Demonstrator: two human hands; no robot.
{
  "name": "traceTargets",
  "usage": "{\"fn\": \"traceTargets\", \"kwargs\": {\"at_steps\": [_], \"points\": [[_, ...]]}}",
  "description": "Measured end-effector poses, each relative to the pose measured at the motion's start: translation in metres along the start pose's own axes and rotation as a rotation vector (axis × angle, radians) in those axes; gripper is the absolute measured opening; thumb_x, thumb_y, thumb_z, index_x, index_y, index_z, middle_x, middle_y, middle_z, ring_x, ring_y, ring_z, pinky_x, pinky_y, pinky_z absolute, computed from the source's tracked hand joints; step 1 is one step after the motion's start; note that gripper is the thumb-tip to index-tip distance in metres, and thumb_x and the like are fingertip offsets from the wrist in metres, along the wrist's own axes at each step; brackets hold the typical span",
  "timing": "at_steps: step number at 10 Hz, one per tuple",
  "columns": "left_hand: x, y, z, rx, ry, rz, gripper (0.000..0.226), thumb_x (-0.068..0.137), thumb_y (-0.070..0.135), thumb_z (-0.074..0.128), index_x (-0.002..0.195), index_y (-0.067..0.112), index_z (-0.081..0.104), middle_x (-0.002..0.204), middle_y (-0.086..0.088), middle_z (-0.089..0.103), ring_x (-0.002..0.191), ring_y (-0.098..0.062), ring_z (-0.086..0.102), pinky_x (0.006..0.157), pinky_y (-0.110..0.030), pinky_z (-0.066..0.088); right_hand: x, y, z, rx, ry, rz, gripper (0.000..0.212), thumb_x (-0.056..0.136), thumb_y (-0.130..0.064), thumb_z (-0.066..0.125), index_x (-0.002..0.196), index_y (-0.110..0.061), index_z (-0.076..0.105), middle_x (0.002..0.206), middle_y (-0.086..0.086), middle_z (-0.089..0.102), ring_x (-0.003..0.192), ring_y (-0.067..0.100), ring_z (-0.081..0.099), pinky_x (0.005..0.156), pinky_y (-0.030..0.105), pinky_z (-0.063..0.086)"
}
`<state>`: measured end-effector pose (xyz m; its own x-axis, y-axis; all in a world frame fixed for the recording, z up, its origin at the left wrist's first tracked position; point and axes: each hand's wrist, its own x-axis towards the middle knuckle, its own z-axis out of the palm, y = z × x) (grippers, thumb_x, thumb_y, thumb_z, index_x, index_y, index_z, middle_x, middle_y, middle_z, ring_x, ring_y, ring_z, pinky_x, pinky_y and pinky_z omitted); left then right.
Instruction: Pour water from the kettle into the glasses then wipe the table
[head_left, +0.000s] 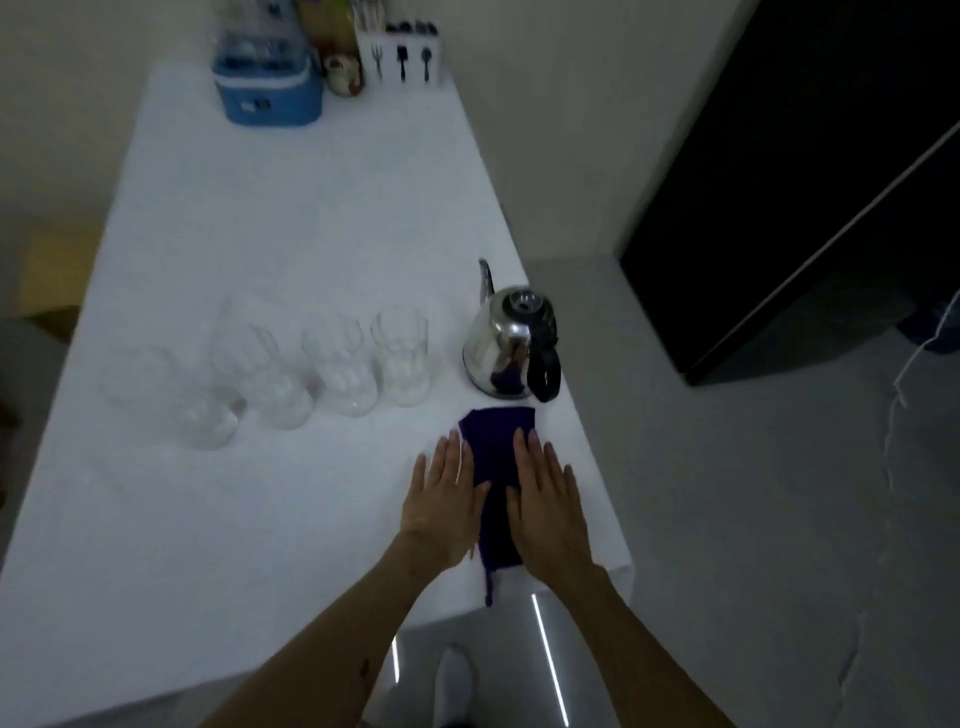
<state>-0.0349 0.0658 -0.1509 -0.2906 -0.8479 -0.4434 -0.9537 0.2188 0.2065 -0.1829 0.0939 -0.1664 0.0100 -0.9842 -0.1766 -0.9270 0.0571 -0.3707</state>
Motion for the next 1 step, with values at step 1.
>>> {"fn": "traceTargets", "kwargs": {"at_steps": [1], "points": [[-0.0224,-0.0073,-0.0404,0.064,0.057,0.062,0.056,0.105,0.033,0.008,0.154,0.008,-0.003,0.164,-0.01,-0.005,0.151,-0.025,-0.009,0.121,-0.046,-0.006,0.0034,-0.0241,-0.0436,-0.008,0.02,-0.097,0.063,0.107,-0.032,0.032,0.16,-0.016,0.002,0.169,0.008,0.008,0.156,0.024,0.006,0.122,0.038,-0.001]]}}
